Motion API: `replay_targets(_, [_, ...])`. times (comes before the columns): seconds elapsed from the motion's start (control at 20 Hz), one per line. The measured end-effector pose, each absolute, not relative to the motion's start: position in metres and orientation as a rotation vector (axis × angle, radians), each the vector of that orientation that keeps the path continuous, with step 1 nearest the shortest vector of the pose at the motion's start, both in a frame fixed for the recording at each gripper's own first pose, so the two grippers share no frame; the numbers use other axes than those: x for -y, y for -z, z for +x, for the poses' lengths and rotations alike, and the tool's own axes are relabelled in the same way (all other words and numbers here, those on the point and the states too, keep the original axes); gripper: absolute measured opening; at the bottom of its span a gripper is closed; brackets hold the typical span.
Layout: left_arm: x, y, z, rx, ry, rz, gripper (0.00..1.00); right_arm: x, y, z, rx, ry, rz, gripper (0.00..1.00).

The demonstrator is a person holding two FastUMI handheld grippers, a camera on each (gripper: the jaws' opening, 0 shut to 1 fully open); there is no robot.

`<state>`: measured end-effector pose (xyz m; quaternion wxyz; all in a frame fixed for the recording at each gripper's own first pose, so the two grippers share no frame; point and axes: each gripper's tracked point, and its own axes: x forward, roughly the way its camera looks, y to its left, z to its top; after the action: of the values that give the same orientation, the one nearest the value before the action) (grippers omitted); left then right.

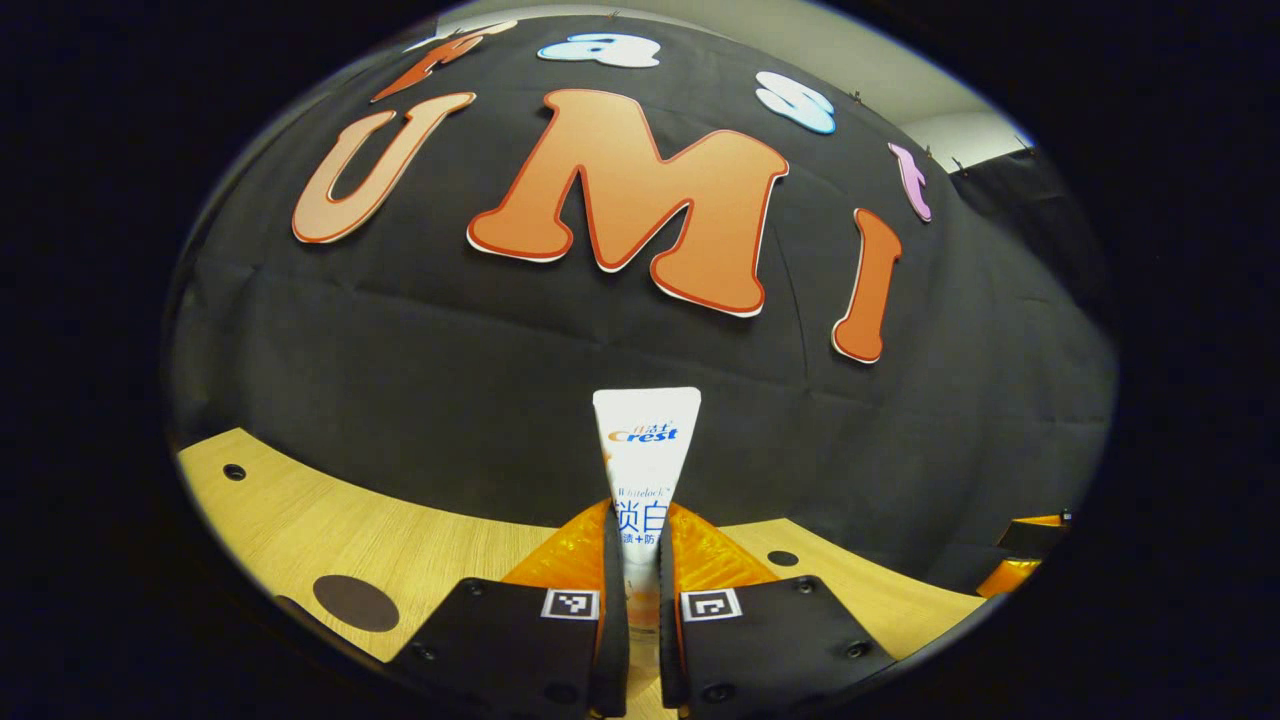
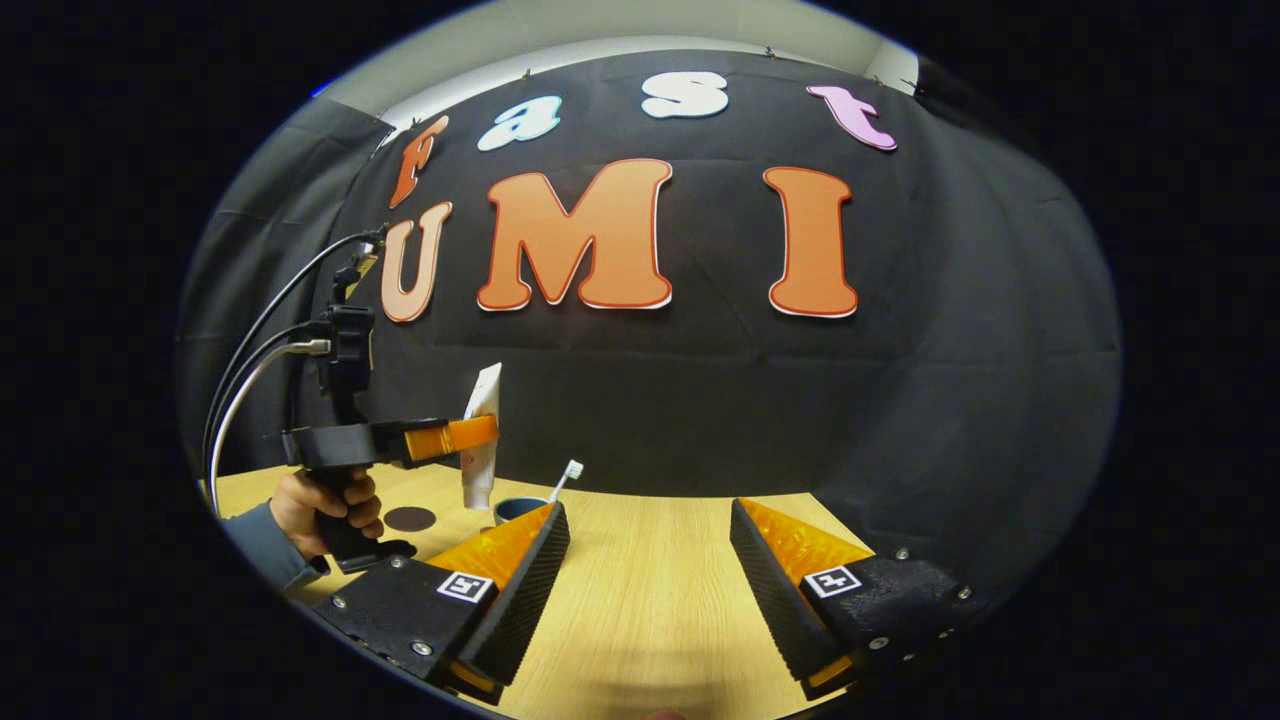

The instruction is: Put the toothbrush and toothpaste on the desktop into the cup, then pick up the cup and place it on the coaster on the desktop.

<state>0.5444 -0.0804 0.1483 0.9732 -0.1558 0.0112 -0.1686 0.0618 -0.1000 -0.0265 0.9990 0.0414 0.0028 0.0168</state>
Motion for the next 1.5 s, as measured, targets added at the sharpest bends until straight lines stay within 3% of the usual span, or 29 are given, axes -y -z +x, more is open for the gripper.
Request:
replay_targets(0.4, [0.081,-0.146,0.561,0.013,0.314,-0.306,0.16,0.104,0.036,0.058,-0.003,-0.030,0.071,0.97])
replay_targets(1.05, [0.083,-0.110,0.561,-0.099,0.309,-0.266,0.17,0.095,0.051,0.065,-0.032,-0.043,0.031,0.98])
replay_targets(1.25, [0.087,-0.101,0.553,-0.159,0.344,-0.257,0.22,0.095,0.056,0.066,-0.045,-0.038,0.051,0.98])
replay_targets(1.45, [0.083,-0.096,0.545,-0.199,0.346,-0.245,0.39,0.091,0.056,0.067,-0.046,-0.036,0.055,0.98])
replay_targets(1.5, [0.082,-0.099,0.543,-0.197,0.349,-0.250,0.36,0.090,0.057,0.067,-0.049,-0.036,0.056,0.98])
